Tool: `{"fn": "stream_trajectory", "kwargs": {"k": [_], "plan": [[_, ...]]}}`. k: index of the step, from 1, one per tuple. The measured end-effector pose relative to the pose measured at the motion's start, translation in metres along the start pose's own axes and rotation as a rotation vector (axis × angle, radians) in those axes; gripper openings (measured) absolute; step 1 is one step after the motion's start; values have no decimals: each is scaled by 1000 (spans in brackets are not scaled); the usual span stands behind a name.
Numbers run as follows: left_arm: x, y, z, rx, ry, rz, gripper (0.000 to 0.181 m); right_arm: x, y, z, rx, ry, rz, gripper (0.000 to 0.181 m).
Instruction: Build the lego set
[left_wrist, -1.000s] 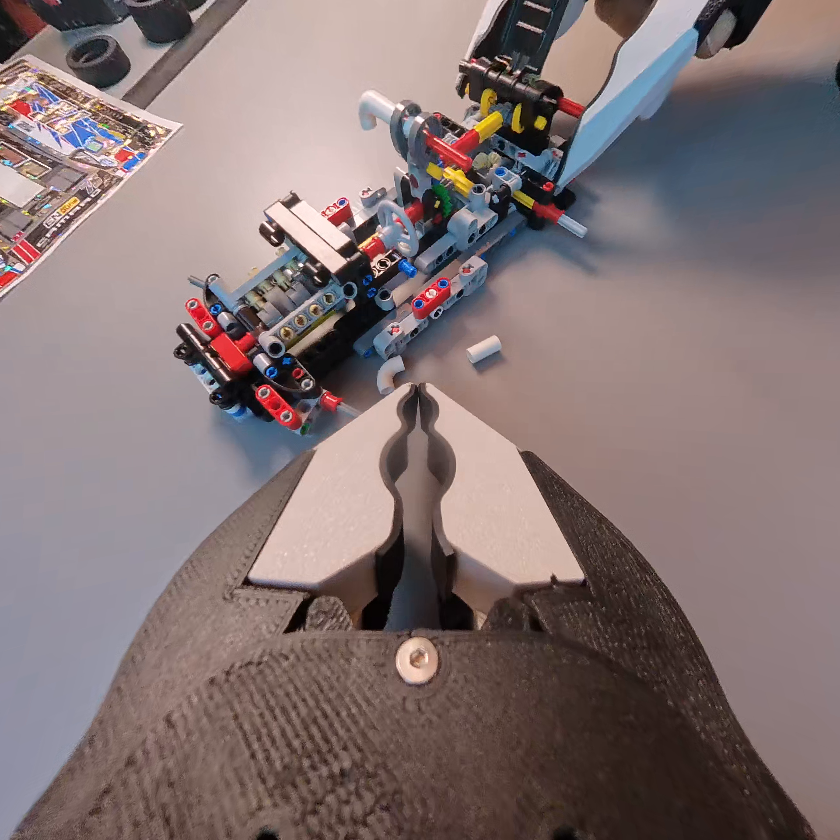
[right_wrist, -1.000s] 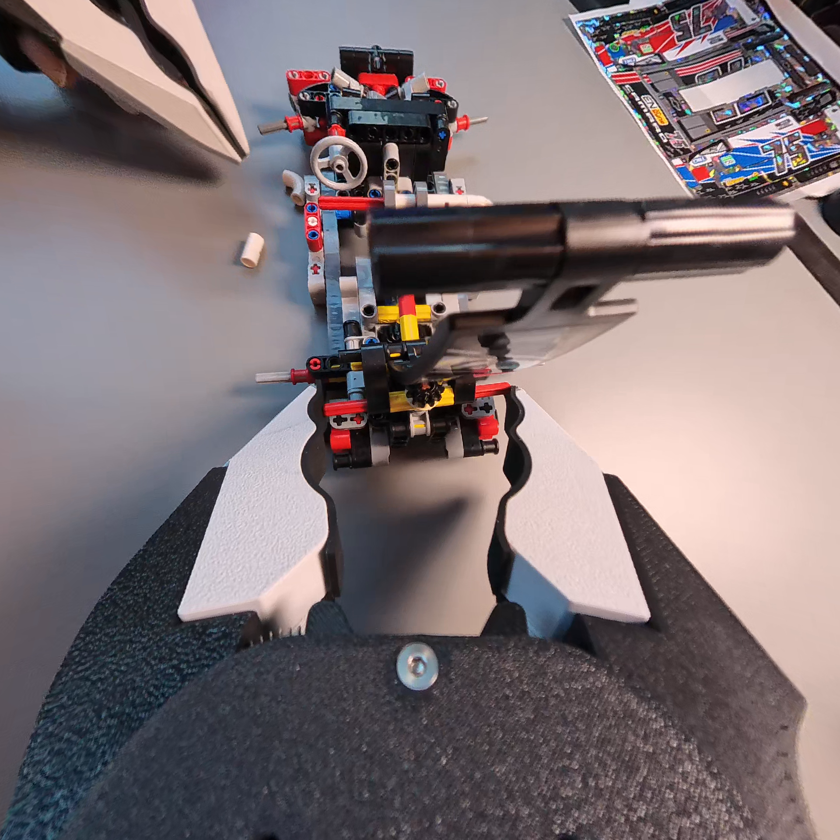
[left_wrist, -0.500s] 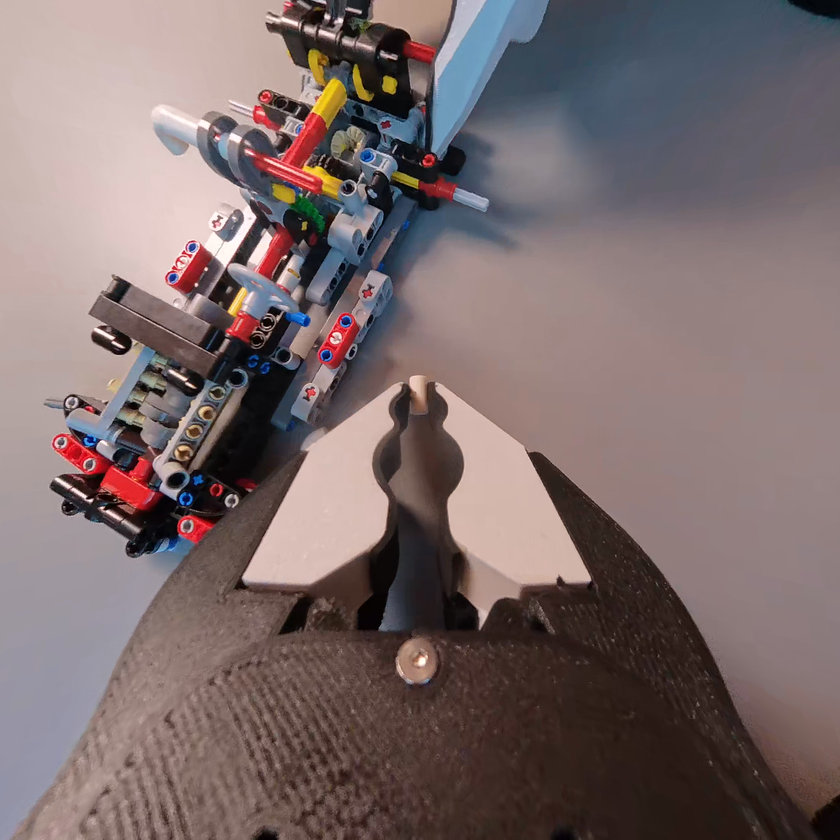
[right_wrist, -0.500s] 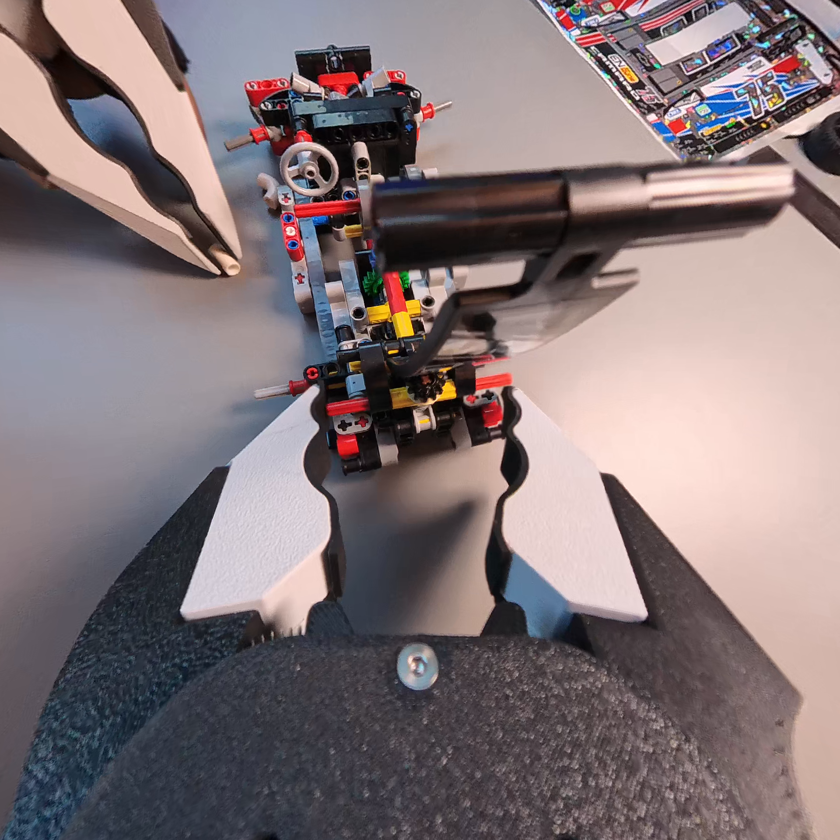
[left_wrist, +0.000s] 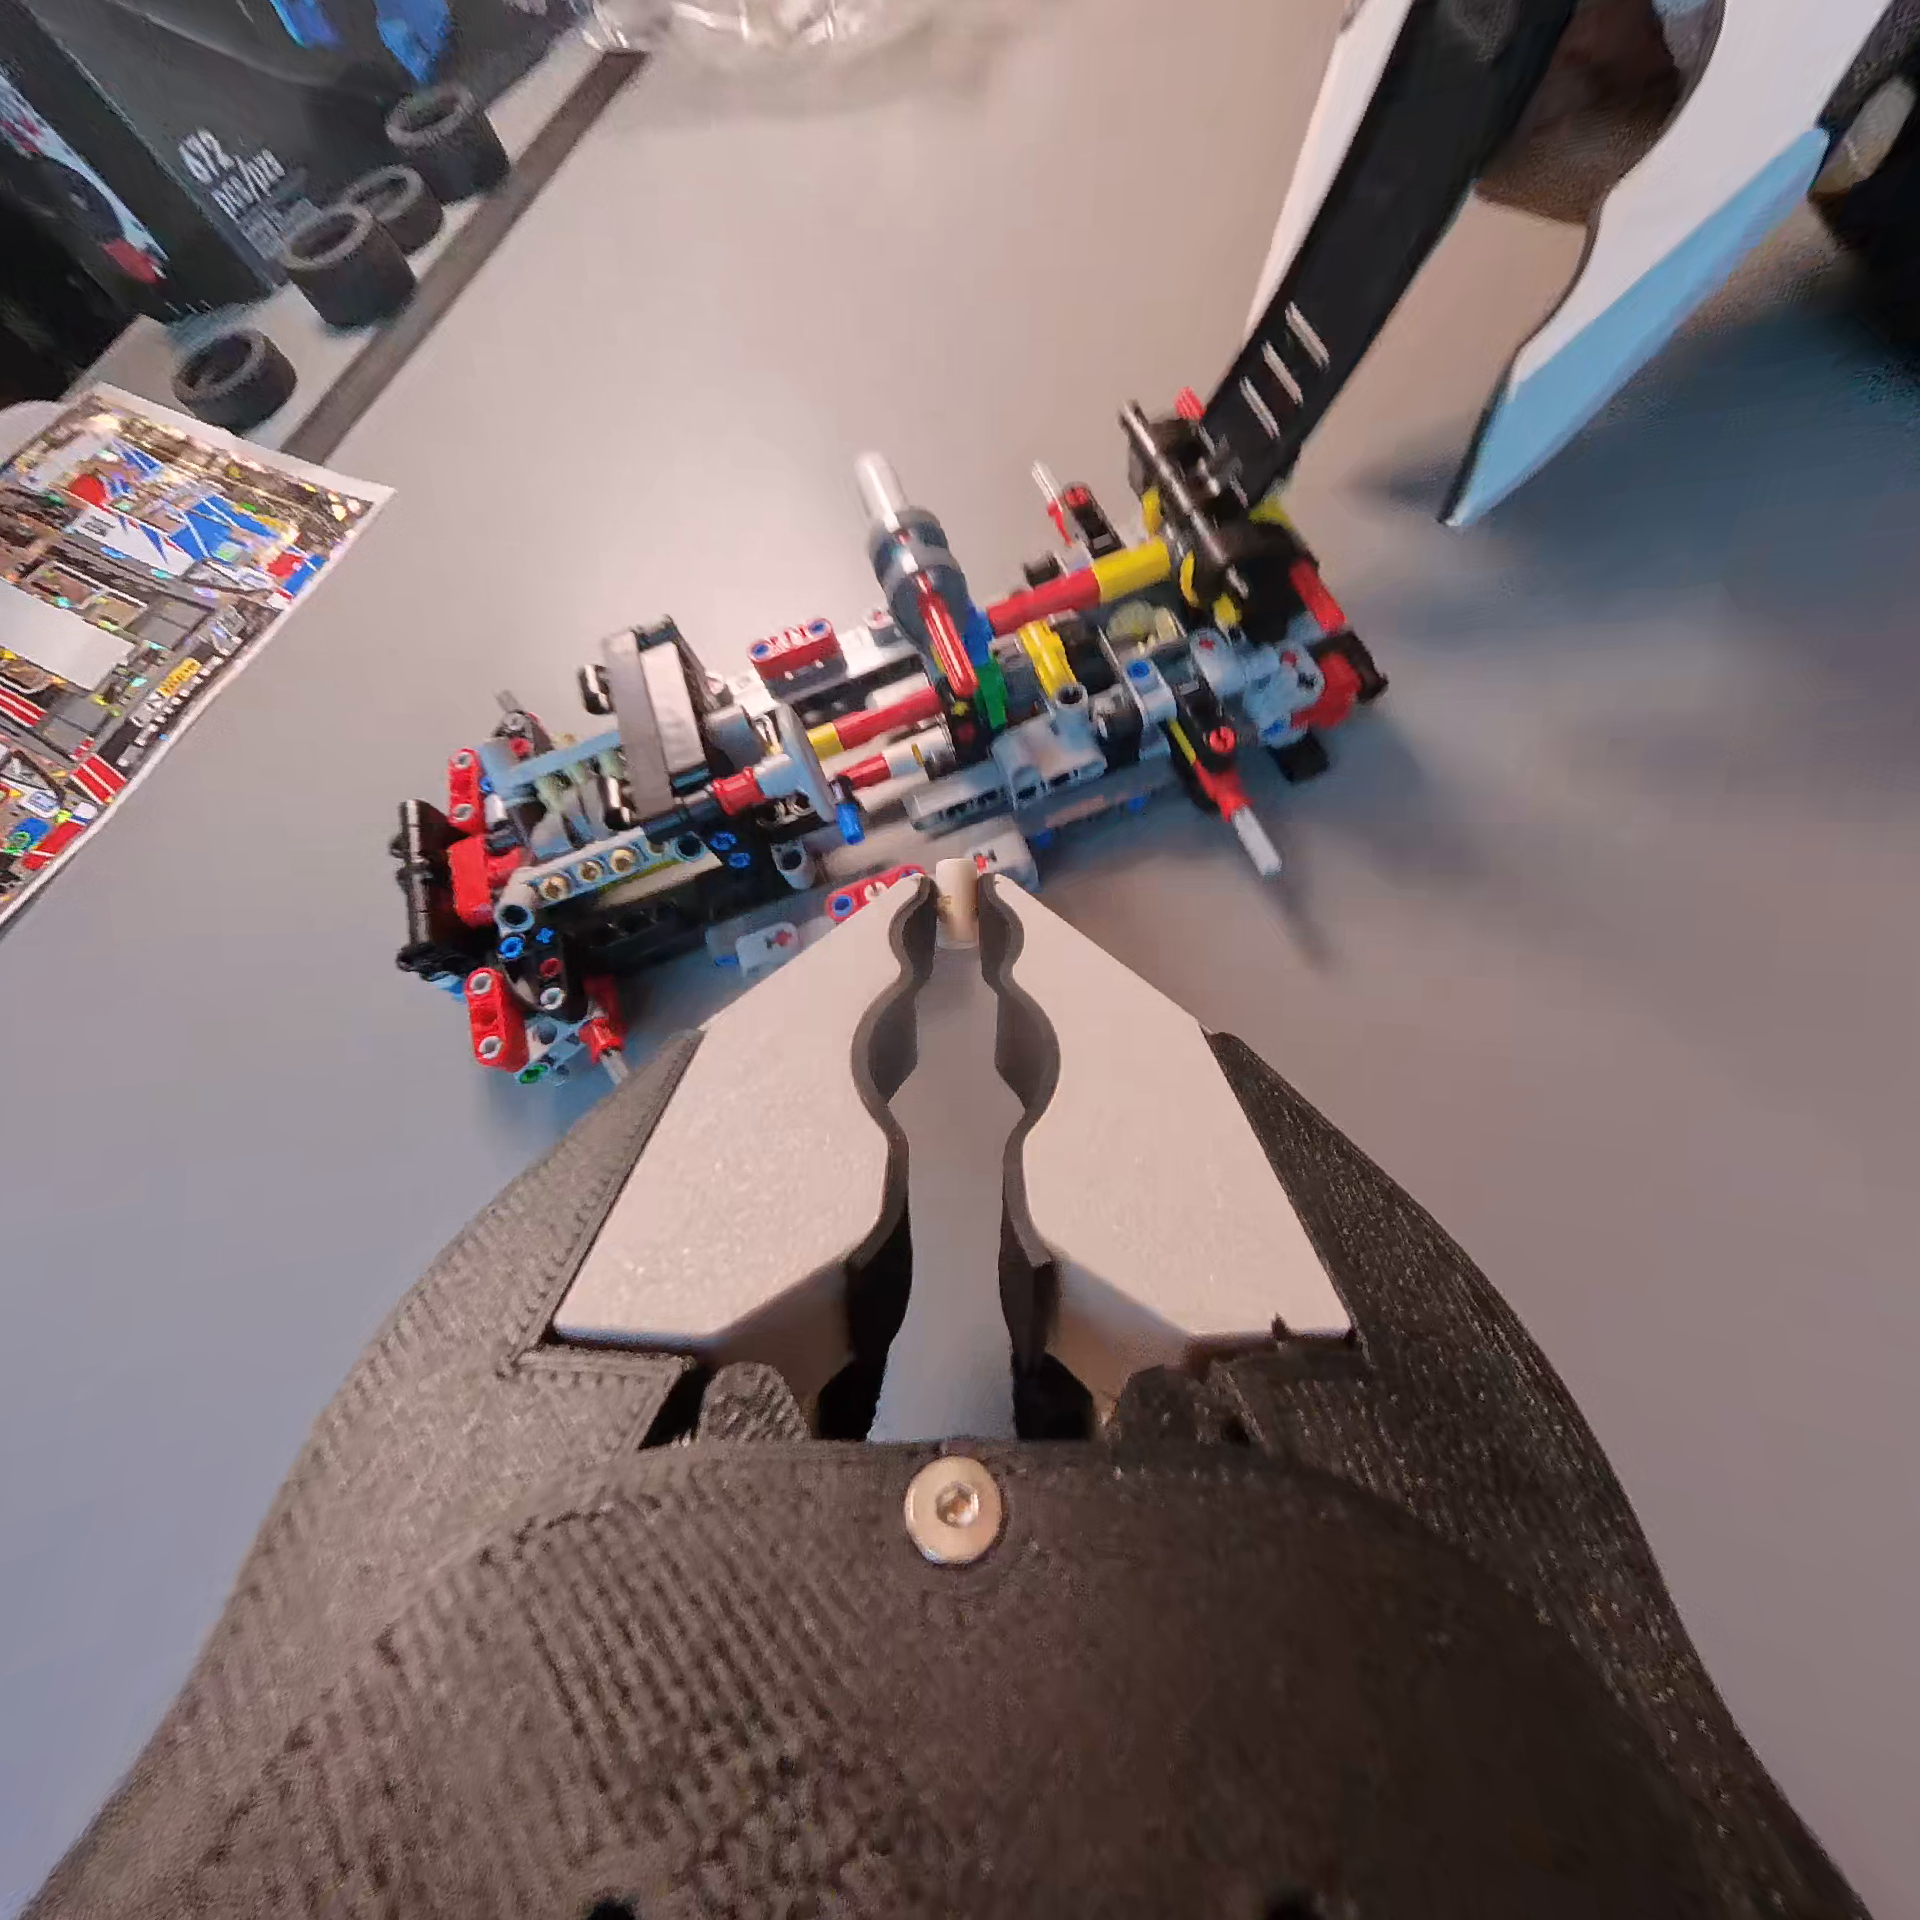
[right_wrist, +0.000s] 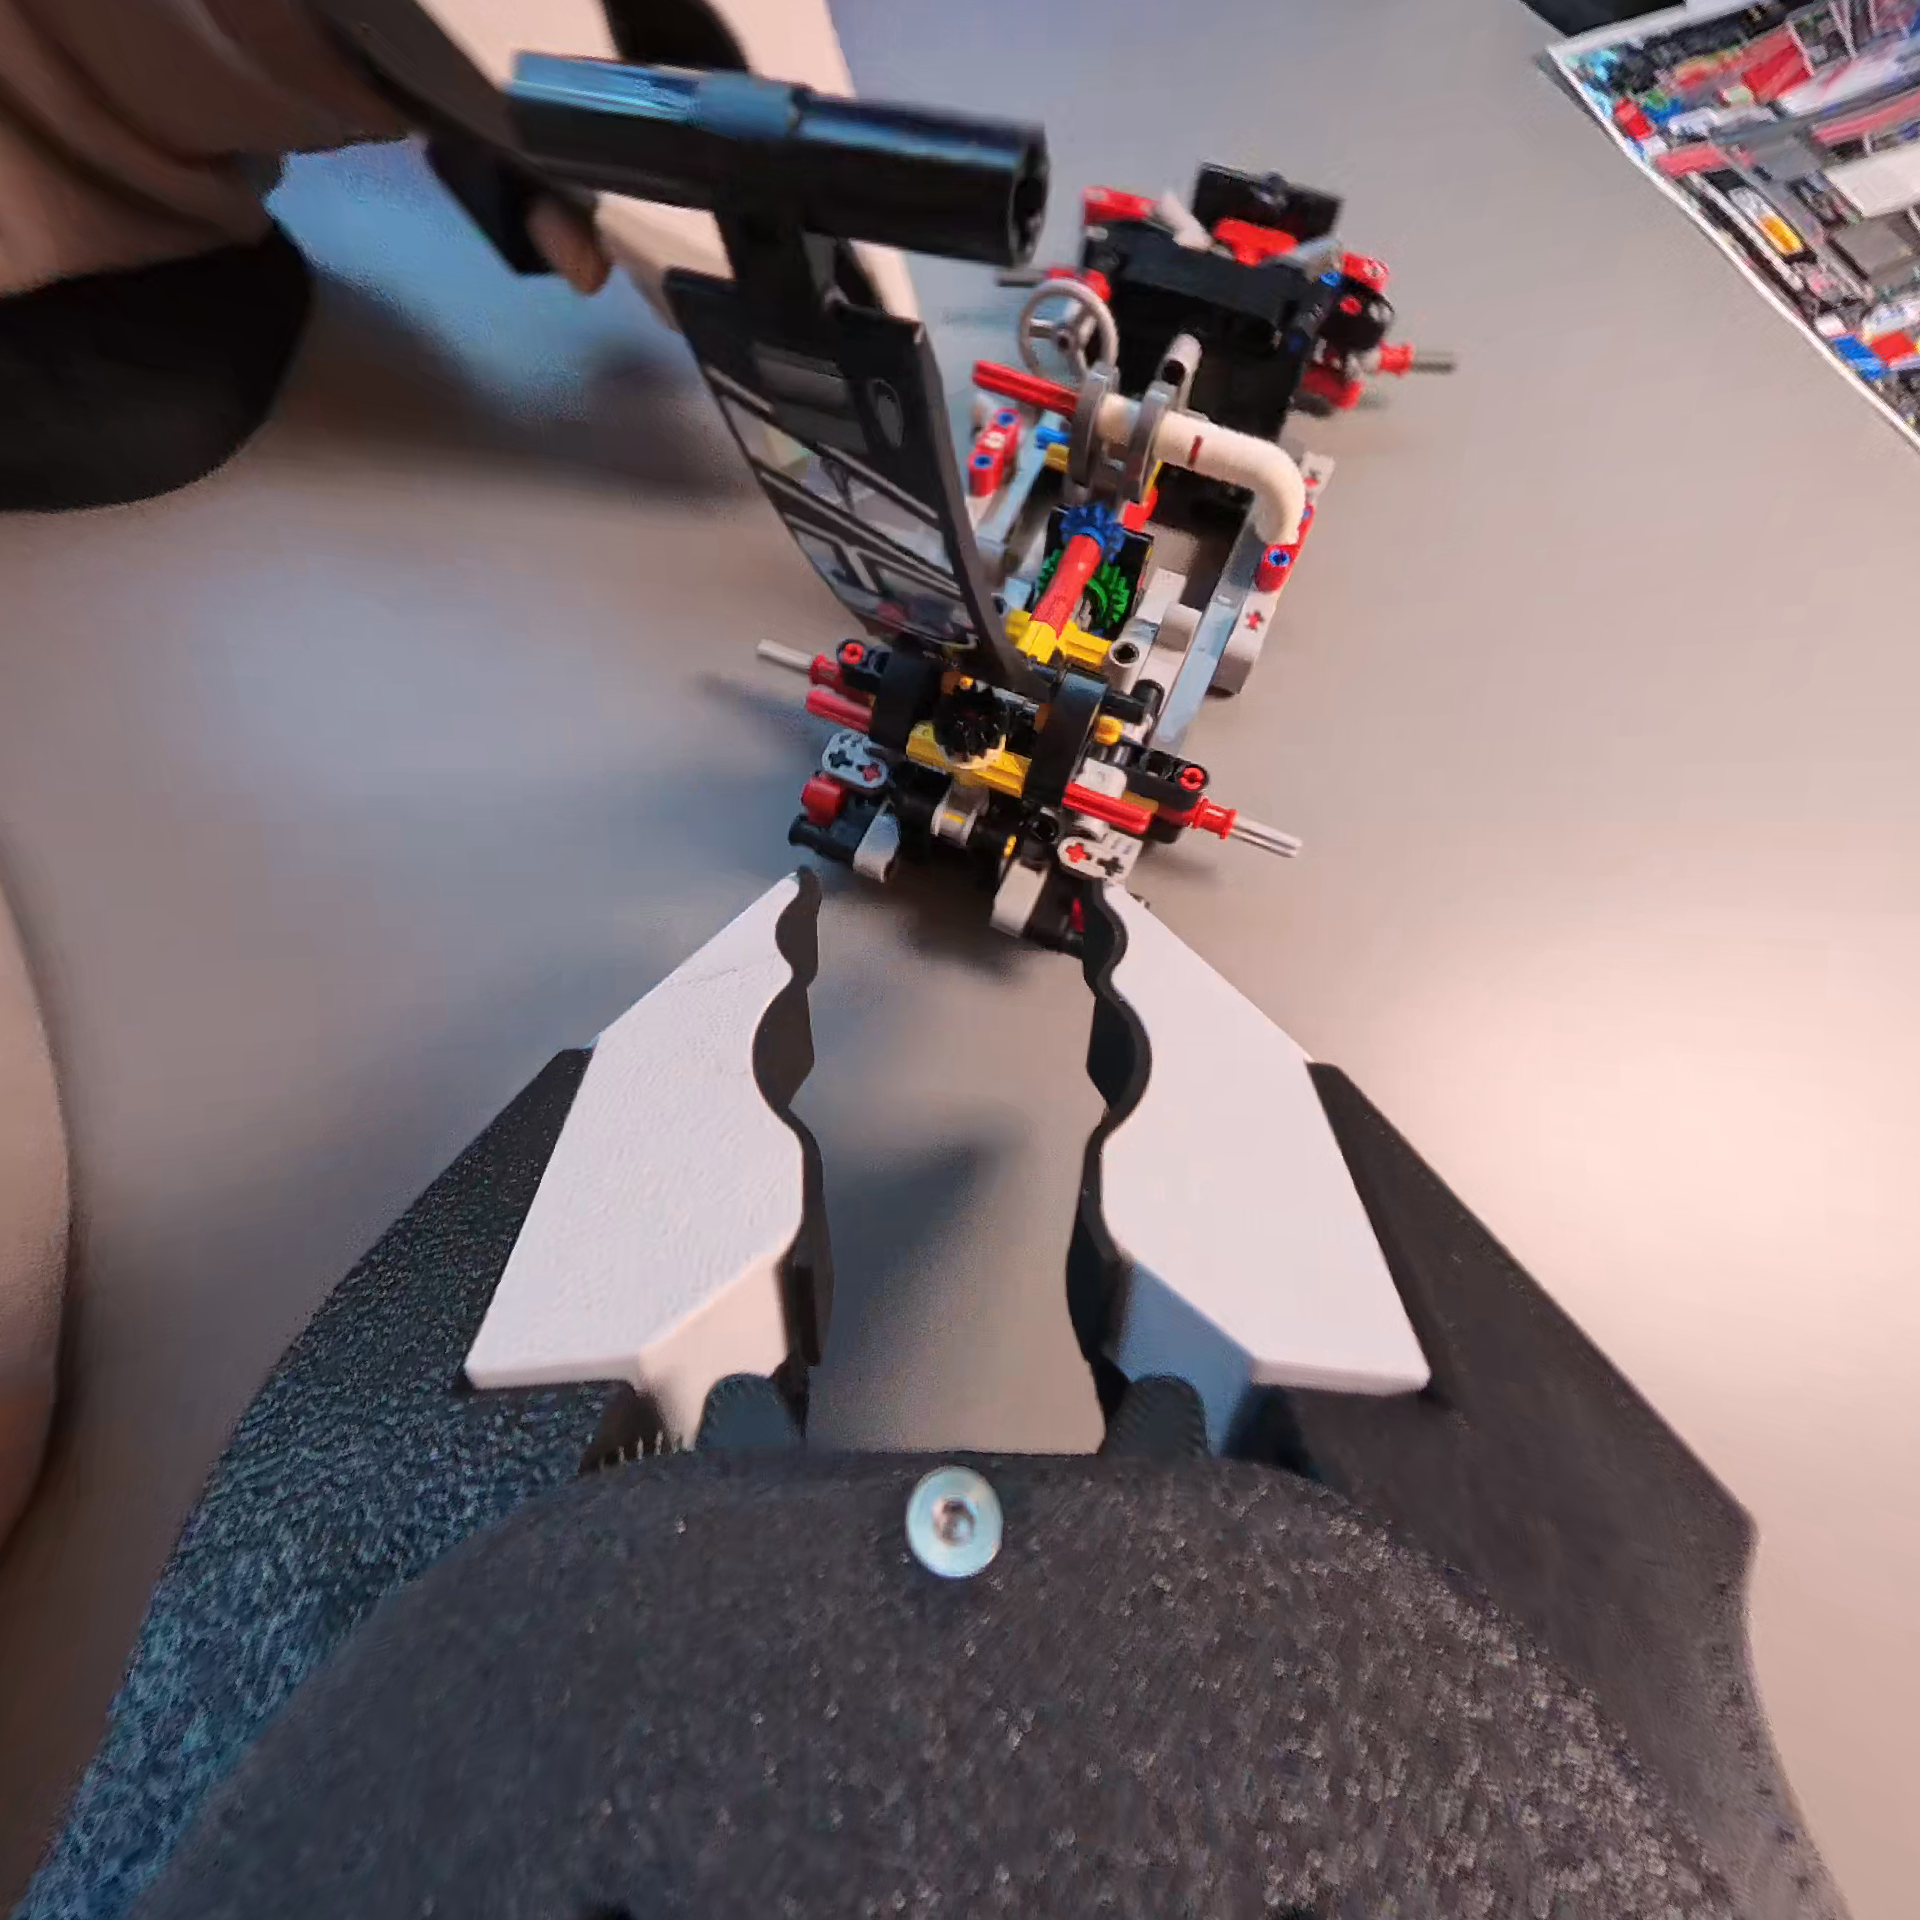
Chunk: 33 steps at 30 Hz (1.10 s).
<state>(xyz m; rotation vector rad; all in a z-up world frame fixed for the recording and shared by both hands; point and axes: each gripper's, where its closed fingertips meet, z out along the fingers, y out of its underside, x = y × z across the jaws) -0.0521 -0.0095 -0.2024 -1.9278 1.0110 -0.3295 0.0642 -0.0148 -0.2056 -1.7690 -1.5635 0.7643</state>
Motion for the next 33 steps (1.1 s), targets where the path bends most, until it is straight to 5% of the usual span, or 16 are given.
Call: {"fn": "stream_trajectory", "kwargs": {"k": [4, 8, 11, 15, 20, 33], "plan": [[-5, -23, -10, 116, -46, 19, 6, 11, -22, -37, 159, -51, -101, 43], [-1, -39, -13, 185, -98, 97, 6, 64, -61, -66, 267, 95, -36, 33], [8, -59, -19, 268, -116, 158, 6, 45, -105, -74, 363, 3, -103, 26], [15, -91, -32, 396, -153, 240, 5, 16, -130, -52, 297, -138, -182, 23], [9, -118, -42, 467, -303, 398, 6, 10, -138, -20, 190, -285, -36, 23], [1, -112, -32, 414, -458, 601, 6, -2, -141, -1, 241, -423, 92, 6]]}}
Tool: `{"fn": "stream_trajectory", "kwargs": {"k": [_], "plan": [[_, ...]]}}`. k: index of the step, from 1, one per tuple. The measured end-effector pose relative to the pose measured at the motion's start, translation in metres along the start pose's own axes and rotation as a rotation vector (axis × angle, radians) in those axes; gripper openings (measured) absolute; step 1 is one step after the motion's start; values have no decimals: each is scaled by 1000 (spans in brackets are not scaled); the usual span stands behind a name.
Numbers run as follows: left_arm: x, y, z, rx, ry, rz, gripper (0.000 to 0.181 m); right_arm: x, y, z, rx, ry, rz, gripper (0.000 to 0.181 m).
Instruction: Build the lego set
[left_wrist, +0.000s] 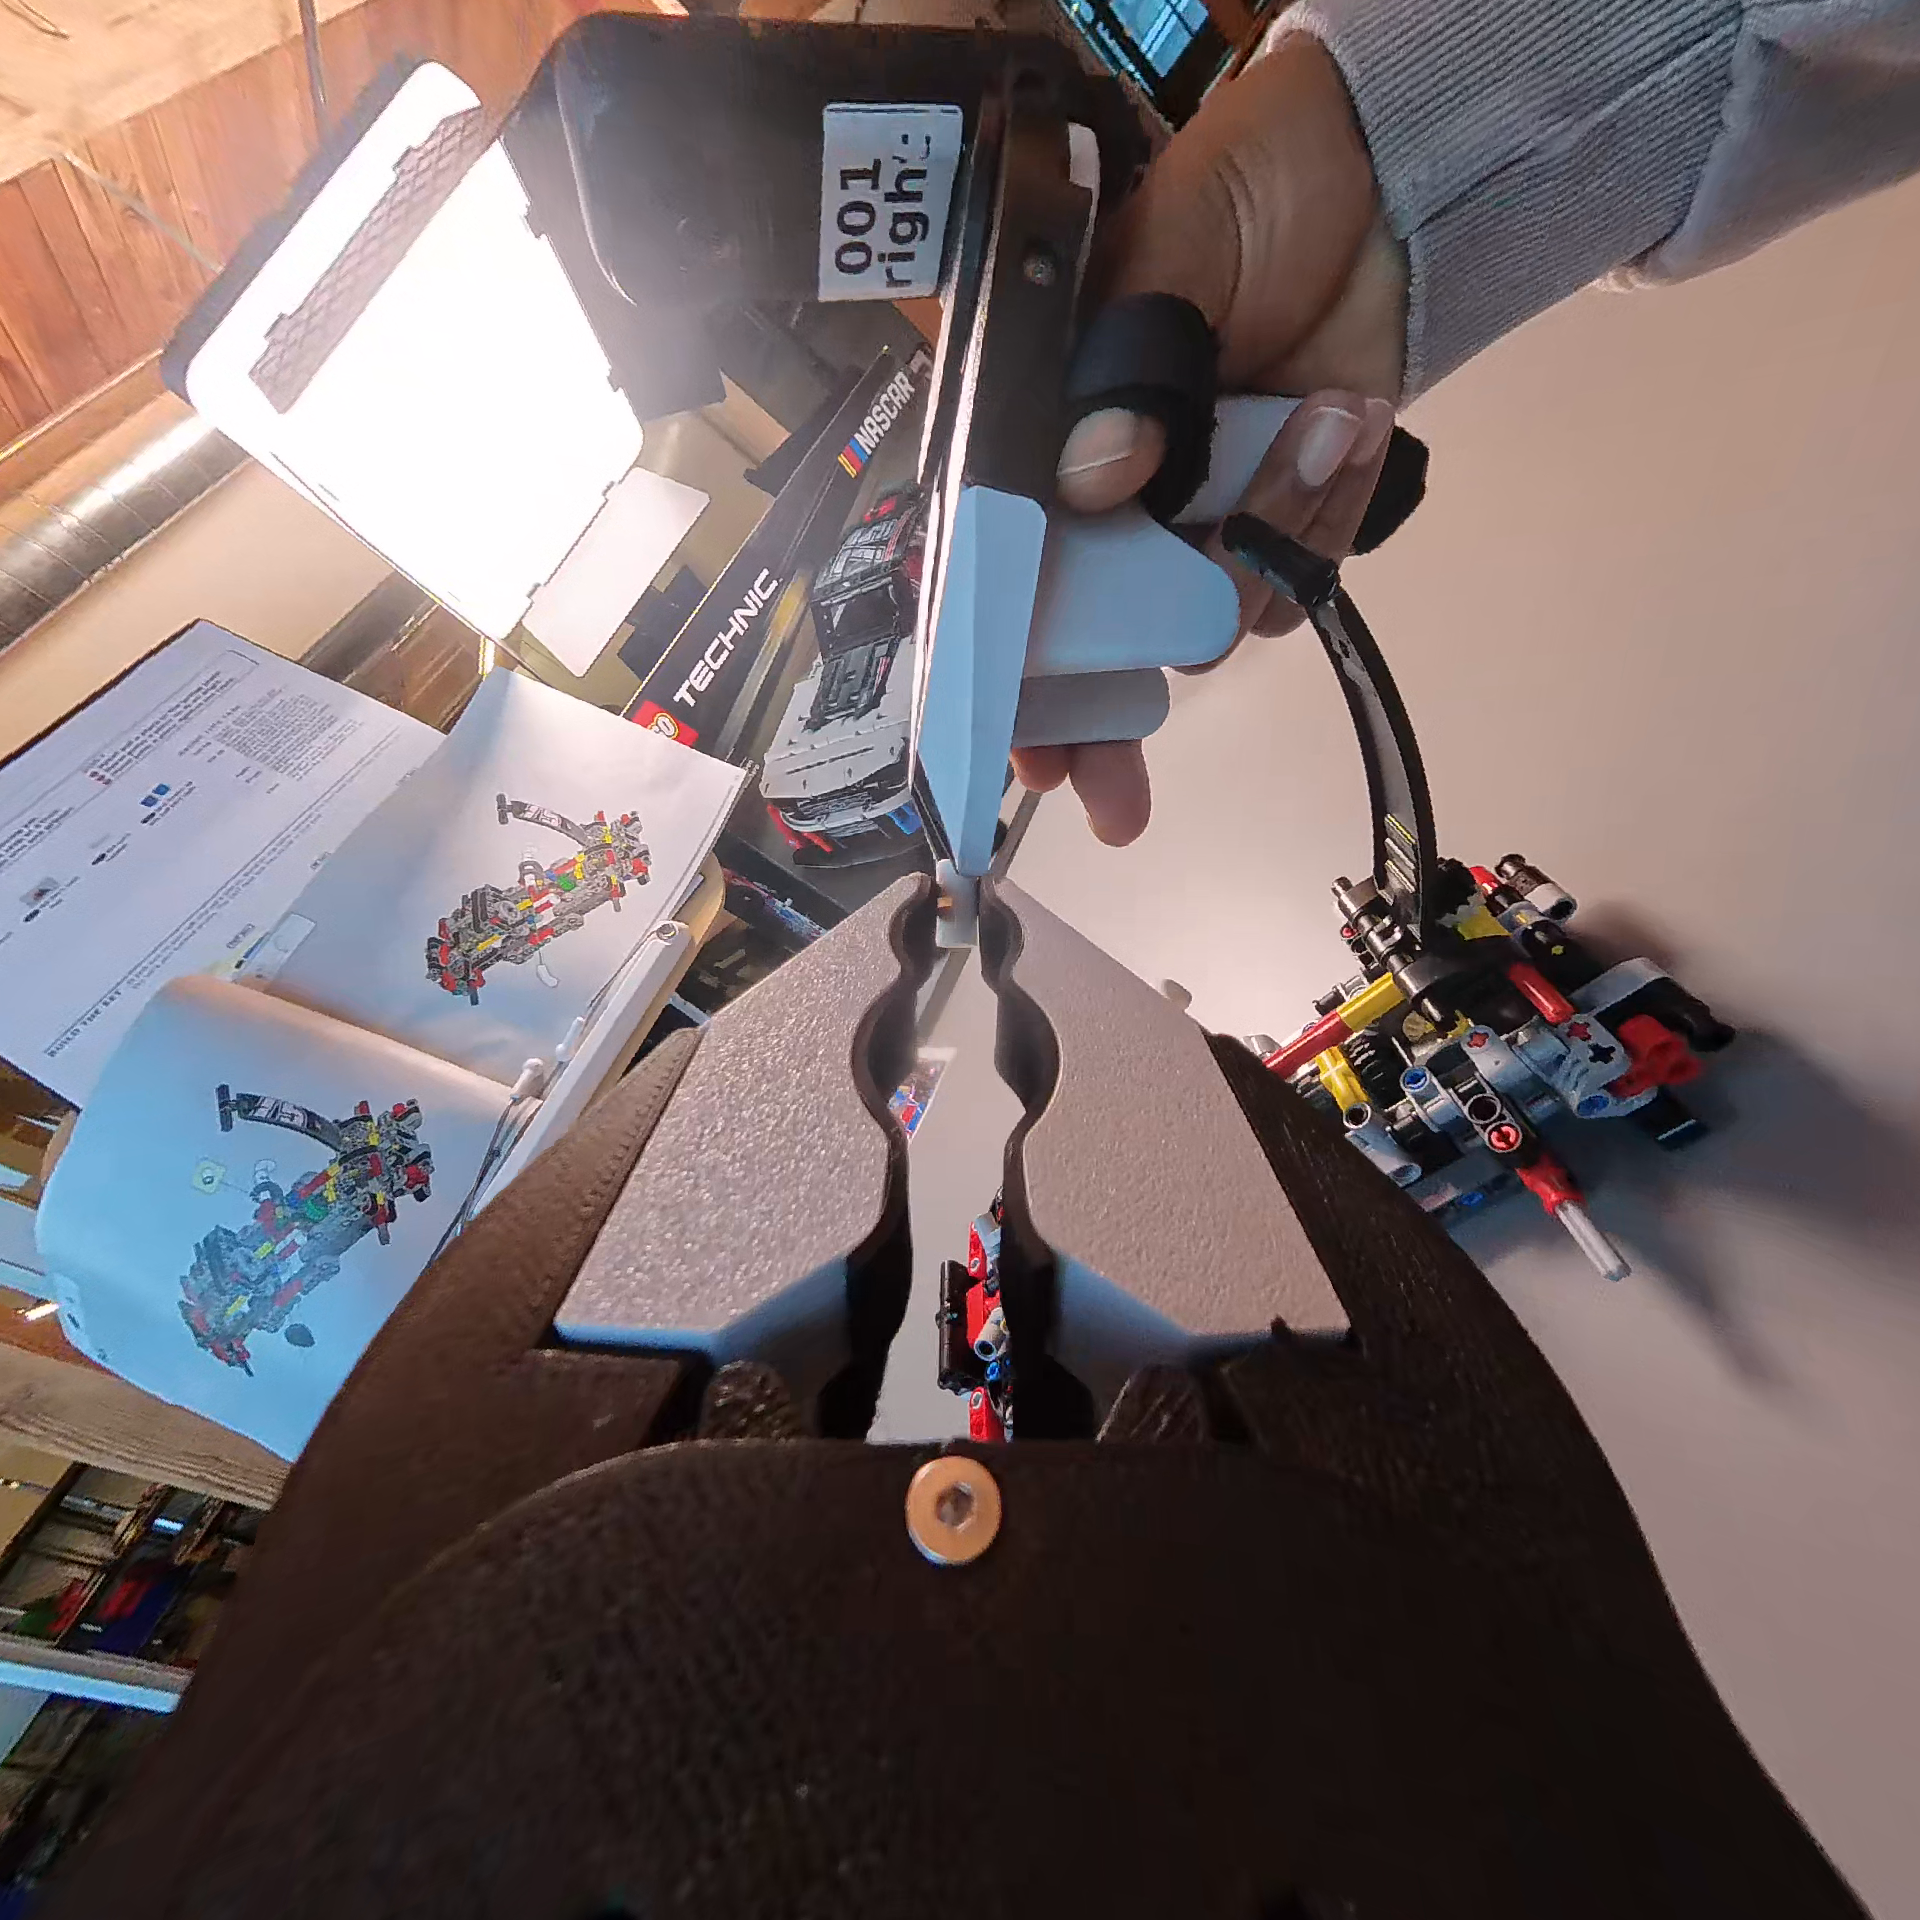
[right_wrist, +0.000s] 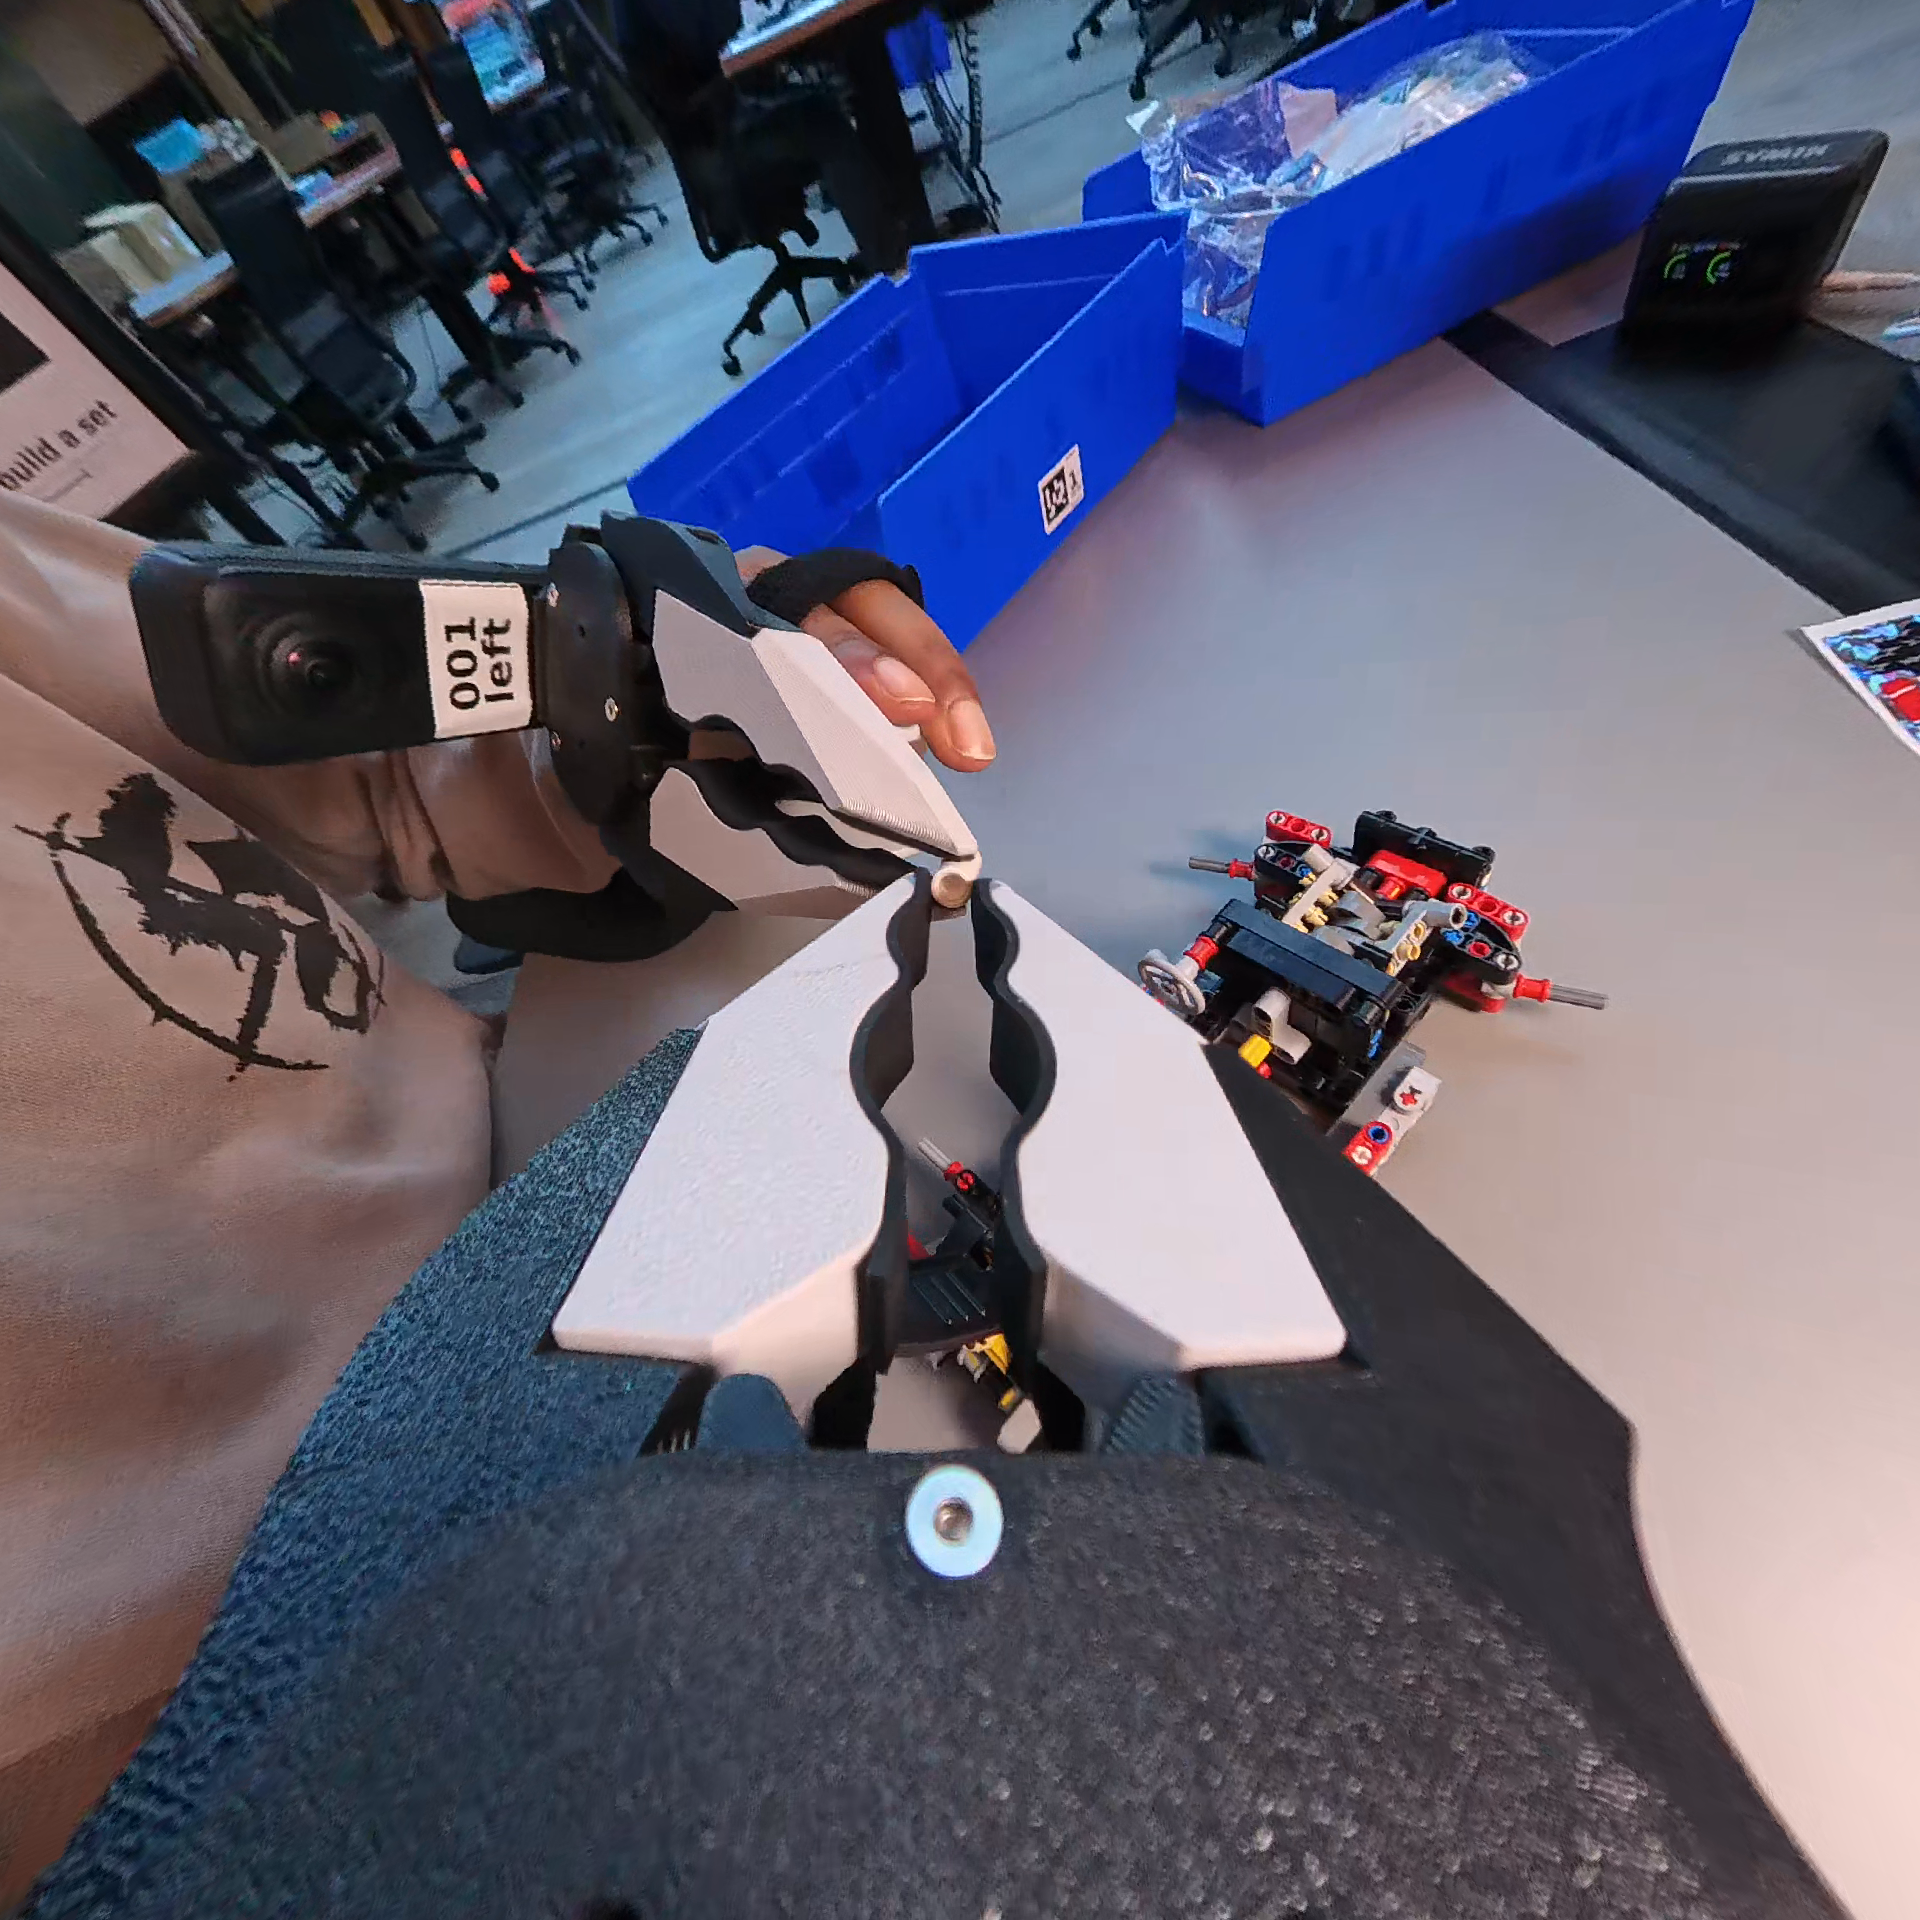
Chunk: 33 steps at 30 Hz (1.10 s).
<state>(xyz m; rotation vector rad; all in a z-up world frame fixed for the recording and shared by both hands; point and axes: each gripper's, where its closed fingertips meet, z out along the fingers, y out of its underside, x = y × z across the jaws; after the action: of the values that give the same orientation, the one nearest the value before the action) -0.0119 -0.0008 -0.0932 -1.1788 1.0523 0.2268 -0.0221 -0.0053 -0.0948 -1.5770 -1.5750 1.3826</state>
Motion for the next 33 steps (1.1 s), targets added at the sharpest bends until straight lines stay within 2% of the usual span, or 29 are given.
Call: {"fn": "stream_trajectory", "kwargs": {"k": [2, 4, 6, 9, 11, 19, 33], "plan": [[1, -2, -1, 13, 11, -26, 6, -2, 0, -1, 27, -29, -13, 5], [1, -7, -3, 52, 51, -158, 14, -6, -2, -5, 70, -64, -64, 5], [3, -8, -6, 95, 145, -398, 28, -8, -2, -11, 108, -83, -126, 5], [4, -15, -13, 194, 332, -780, 27, -11, -4, -19, 177, -112, -203, 6], [5, -14, -12, 204, 407, -917, 24, -14, -4, -20, 193, -150, -229, 5], [7, -23, -9, 229, 445, -909, 7, -22, 0, -12, 197, -266, -210, 5], [4, -13, -9, 183, 401, -887, 5, -14, 0, -12, 227, -250, -166, 5]]}}
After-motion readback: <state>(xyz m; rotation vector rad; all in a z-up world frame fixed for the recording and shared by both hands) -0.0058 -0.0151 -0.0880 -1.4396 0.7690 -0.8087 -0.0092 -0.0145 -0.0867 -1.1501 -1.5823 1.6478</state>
